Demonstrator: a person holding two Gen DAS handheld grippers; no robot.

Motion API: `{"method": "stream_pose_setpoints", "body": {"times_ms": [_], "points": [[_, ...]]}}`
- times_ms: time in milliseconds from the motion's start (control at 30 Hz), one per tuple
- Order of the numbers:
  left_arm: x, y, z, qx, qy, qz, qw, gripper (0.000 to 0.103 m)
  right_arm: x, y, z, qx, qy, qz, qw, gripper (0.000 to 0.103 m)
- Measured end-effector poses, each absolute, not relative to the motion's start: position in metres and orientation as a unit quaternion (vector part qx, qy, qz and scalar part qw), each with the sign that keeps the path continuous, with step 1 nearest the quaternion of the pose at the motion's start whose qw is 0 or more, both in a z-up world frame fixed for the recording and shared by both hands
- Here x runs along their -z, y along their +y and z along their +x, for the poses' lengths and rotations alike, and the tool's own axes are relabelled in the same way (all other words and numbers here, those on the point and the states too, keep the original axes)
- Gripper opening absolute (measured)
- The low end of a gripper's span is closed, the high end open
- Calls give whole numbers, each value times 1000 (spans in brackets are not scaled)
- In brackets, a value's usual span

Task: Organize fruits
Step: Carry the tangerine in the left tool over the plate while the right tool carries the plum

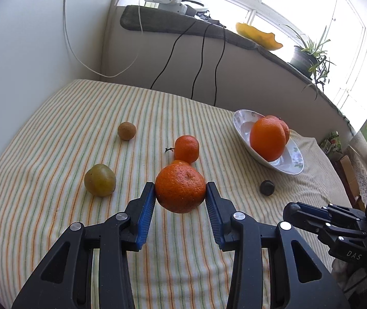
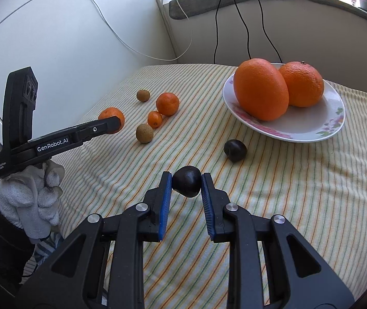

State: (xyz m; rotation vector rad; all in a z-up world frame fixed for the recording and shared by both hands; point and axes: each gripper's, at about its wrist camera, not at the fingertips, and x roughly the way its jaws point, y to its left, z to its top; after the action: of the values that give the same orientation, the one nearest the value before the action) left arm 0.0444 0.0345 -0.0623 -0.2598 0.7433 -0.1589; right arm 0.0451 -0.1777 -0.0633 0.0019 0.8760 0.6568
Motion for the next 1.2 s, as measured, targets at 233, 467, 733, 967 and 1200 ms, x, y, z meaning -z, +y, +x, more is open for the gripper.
{"method": "stream_pose_setpoints", "body": {"times_ms": [233,467,733,967,1200], "points": [[53,2,51,120,361,-115,918,38,50,-205,57,-285,399,17,871,24],[47,-30,63,155,363,-96,914,38,41,-235,66,-260,387,29,884,24],[42,-72,81,190,364,-70,909,38,35,-258,85,-239,375,26,895,24],[38,-105,95,213,361,-51,906,38,34,-273,113,-229,373,32,898,24],[36,-130,108,226,359,-37,905,38,44,-280,138,-220,379,40,898,24]]}}
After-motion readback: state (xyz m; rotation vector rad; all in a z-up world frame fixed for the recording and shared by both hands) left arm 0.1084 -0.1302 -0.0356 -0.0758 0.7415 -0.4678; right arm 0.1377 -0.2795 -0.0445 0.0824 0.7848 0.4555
